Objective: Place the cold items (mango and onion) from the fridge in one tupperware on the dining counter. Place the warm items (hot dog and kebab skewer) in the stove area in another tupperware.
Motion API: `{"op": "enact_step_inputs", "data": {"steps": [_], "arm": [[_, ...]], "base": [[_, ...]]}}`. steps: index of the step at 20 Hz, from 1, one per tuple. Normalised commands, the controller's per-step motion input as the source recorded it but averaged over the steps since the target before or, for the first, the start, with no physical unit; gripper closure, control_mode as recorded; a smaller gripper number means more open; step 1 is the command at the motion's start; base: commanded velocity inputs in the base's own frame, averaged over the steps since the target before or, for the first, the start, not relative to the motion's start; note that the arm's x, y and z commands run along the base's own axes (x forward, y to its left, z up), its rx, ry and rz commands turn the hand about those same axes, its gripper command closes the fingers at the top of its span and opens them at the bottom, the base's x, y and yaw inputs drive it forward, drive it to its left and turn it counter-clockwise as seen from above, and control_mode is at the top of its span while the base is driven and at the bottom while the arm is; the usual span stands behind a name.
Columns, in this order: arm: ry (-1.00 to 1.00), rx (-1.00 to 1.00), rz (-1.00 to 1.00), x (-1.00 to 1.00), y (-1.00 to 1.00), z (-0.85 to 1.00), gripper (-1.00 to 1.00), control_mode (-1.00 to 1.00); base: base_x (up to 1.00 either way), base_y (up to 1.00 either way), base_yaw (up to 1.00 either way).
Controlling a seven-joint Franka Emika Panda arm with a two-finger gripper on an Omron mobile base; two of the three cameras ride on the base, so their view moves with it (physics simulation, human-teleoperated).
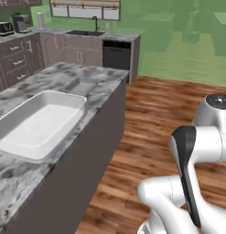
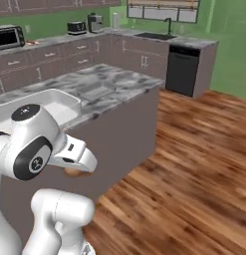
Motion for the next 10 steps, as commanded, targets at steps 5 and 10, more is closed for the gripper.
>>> {"op": "enact_step_inputs", "data": {"steps": [5,10], "arm": [[0.00,0.00,0.00,0.00,0.00,0.00,1.00,1.00],[0.00,0.00,0.00,0.00,0.00,0.00,1.00,1.00]], "base": [[0.43,-0.29,0.60],[0.40,-0.43,0.56]]}}
